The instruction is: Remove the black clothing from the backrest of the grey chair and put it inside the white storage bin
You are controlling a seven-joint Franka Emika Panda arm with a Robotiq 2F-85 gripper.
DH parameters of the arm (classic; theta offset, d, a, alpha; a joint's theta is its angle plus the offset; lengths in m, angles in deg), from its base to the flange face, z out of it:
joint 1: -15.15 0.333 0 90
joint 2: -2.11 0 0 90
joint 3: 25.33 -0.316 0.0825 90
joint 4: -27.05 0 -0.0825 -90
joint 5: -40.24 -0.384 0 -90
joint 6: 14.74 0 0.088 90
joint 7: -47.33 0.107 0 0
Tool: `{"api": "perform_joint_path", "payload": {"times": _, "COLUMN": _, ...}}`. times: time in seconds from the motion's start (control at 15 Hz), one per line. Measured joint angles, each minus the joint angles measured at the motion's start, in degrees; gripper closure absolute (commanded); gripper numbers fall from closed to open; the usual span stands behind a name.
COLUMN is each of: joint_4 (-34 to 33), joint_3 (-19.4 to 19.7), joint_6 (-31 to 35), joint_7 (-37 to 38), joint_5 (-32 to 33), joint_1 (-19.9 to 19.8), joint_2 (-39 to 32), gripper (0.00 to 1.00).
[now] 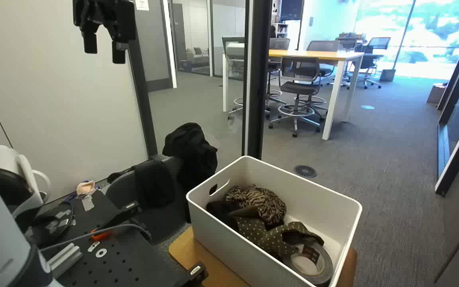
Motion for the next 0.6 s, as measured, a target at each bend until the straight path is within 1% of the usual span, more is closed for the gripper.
{"api": "perform_joint_path", "payload": {"times": 0.6, "joint_4": -0.44, "joint_3": -0.11, "joint_6": -0.05, "joint_7": -0.12, "joint_5": 0.0, "joint_1": -0.07, "joint_2": 0.14, "gripper": 0.0}}
